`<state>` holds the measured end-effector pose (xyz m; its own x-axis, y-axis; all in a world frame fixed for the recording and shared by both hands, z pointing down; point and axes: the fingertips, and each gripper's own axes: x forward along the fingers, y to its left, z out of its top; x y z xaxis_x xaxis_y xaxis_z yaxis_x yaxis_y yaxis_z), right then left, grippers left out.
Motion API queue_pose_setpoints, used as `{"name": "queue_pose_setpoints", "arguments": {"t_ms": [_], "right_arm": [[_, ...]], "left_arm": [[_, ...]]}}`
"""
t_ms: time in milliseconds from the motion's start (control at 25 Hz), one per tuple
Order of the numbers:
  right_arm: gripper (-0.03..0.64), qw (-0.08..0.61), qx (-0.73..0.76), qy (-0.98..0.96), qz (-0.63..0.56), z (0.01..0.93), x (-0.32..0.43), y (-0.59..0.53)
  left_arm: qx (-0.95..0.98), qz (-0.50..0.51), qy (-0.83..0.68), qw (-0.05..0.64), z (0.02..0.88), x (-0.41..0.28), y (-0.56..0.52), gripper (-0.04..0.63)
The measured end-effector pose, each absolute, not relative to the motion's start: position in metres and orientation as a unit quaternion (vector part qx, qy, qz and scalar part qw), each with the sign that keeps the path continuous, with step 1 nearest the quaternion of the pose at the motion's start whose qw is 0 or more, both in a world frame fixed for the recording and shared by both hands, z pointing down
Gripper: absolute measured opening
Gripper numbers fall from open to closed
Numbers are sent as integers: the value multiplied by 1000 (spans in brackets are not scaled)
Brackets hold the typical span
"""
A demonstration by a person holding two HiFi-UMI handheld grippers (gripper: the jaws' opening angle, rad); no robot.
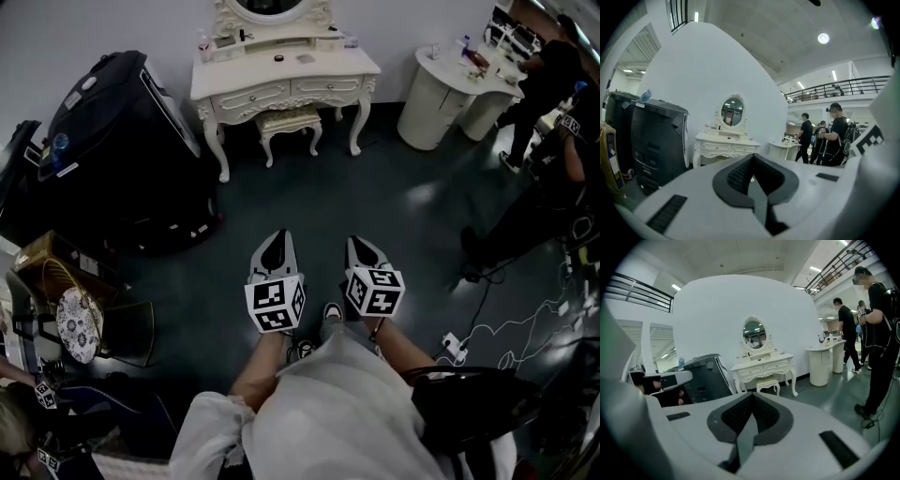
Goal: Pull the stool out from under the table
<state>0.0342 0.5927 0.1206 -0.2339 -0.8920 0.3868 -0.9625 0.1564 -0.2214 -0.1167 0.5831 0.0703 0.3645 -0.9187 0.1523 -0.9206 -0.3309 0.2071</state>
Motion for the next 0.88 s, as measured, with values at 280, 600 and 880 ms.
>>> {"name": "queue_pose_setpoints", "arguments": {"t_ms": [280,600,880], "right_arm": [[-2,85,611,-758,215,127,33,555],[-2,85,598,-767,217,125,35,486],[-2,90,585,-777,216,118,48,418]], "left_arm": [[816,11,-564,129,76,-116,551,8],[802,15,-583,129,77,-119,488,8],[792,16,-598,123,68,-107,425,8]]}}
